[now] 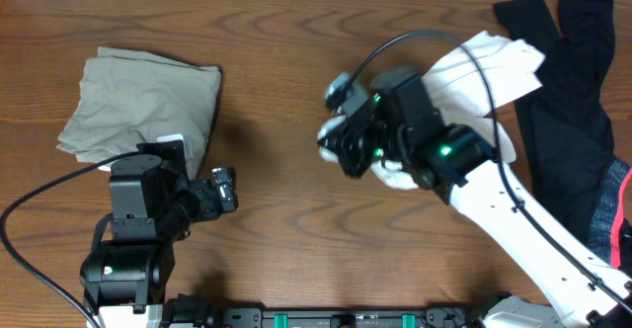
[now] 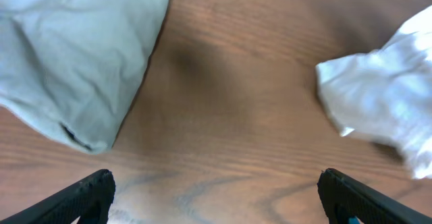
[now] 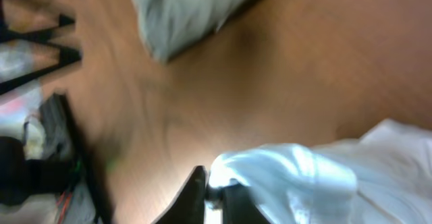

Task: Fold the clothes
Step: 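Pull the white T-shirt with the right gripper toward the table center, then grasp the T-shirt with the left gripper and drag it leftward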

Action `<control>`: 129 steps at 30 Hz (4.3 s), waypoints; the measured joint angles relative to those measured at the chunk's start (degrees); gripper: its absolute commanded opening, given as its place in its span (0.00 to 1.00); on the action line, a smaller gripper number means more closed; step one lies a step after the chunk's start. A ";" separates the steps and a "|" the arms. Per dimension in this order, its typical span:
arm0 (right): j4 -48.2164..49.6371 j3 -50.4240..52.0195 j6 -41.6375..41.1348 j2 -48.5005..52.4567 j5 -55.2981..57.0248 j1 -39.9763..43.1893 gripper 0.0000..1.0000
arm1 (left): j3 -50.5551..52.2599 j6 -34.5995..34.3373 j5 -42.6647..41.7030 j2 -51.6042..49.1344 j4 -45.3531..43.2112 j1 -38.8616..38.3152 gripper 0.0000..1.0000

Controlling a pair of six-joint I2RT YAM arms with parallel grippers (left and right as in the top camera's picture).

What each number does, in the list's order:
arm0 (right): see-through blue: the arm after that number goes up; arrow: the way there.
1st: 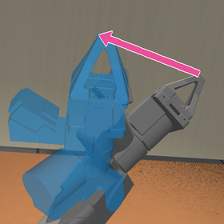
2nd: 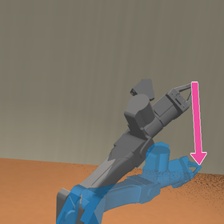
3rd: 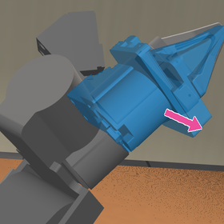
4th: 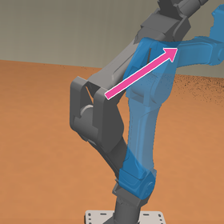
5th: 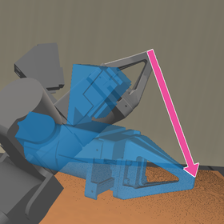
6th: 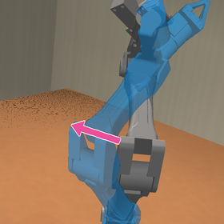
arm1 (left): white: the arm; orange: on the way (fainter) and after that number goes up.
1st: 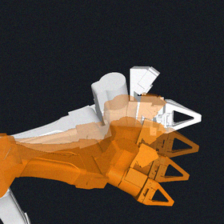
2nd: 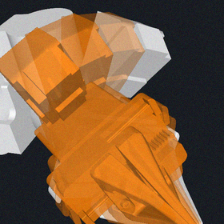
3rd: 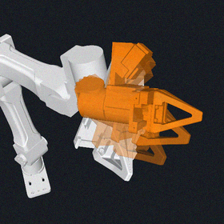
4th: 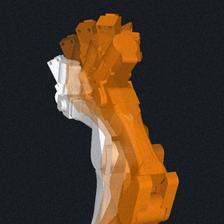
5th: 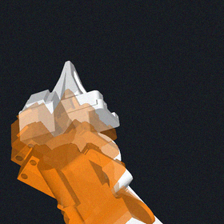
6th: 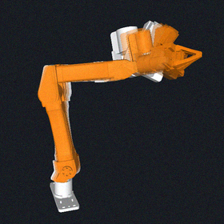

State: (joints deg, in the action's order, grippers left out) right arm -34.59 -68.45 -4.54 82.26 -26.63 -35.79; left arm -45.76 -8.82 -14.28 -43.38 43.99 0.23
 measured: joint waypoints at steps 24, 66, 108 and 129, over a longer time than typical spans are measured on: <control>-20.24 0.02 -11.89 -1.79 31.23 24.09 0.55 | -0.02 -7.50 -8.68 -7.28 -4.81 -16.39 0.98; -27.45 0.04 -8.22 -1.79 27.69 42.91 0.56 | -1.53 -79.47 4.87 -60.37 -55.91 -54.29 0.11; -26.51 0.04 -8.20 -1.79 27.67 42.91 0.61 | -1.40 -34.60 19.30 -19.85 -1.62 -17.53 0.83; -27.34 0.04 -8.17 -1.79 27.67 42.91 0.62 | 9.25 -43.71 6.12 -39.15 -19.39 -17.53 0.82</control>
State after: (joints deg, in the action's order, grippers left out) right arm -61.93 -68.40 -12.71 80.47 1.04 7.11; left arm -36.51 -52.53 -8.16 -82.52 24.60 -17.30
